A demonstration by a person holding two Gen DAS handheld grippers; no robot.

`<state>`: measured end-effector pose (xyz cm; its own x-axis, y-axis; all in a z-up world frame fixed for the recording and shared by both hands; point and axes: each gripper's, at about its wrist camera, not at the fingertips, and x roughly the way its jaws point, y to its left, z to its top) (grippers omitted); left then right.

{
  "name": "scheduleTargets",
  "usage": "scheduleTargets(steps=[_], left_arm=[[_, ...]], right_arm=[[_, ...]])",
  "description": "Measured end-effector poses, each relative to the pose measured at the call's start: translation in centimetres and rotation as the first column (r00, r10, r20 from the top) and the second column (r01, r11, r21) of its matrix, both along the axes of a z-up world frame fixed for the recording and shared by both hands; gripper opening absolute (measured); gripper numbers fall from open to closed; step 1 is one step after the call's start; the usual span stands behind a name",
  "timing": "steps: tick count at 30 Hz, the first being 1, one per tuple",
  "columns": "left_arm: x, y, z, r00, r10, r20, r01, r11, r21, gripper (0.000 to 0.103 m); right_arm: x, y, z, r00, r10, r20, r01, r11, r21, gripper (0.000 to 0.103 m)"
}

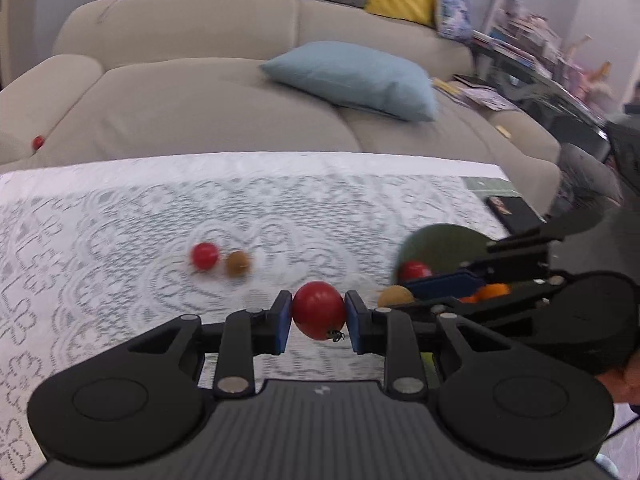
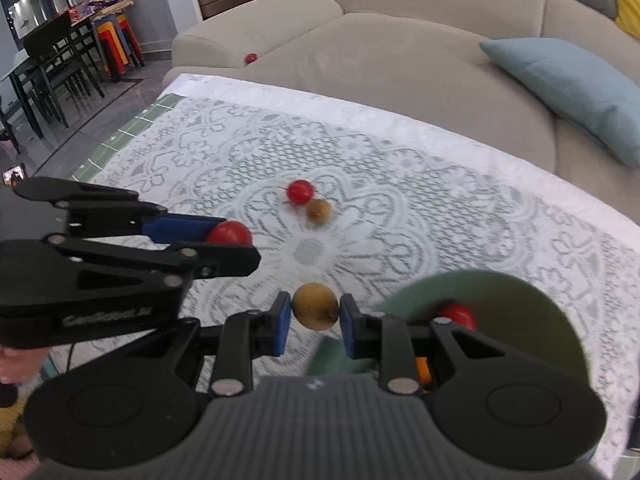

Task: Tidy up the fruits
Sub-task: 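Carry the tomato and kiwi over the green colander with both tools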

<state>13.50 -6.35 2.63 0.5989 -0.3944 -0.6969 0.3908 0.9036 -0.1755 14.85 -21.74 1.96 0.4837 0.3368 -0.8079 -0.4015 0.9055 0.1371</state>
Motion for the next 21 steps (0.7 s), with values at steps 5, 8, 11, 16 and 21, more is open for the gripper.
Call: scheduleTargets(steps=[5,8,11,16,21], left_arm=[[-0.7,-3.1,0.2,0.998,-0.068,0.000,0.068,0.998,0.018,0.031],[-1.2,-5.1,0.2,0.993,-0.115,-0.003,0.115,0.993,0.033,0.031],[-1.4,-7.0,-0.2,0.989,-0.149,-0.010,0.149,0.987,0.057,0.031],[-1.1,-9.1,-1.2,0.981,-0.191,-0.021,0.192,0.976,0.102,0.031],[-0.8,-10.5,-2.2,0.975,-0.221,-0.038,0.224,0.962,0.154,0.031]], right_arm=[[-0.4,-2.6,-0.4,0.999,-0.039,-0.013,0.038,0.998,-0.051,0.023],[-0.4,-4.1,-1.1,0.998,-0.055,-0.028,0.052,0.994,-0.091,0.023],[-0.4,-5.2,-1.9,0.997,-0.068,-0.038,0.062,0.988,-0.140,0.023],[-0.2,-7.1,-3.0,0.994,-0.084,-0.064,0.072,0.983,-0.170,0.023],[0.2,-8.4,-4.2,0.993,-0.070,-0.092,0.050,0.978,-0.200,0.023]])
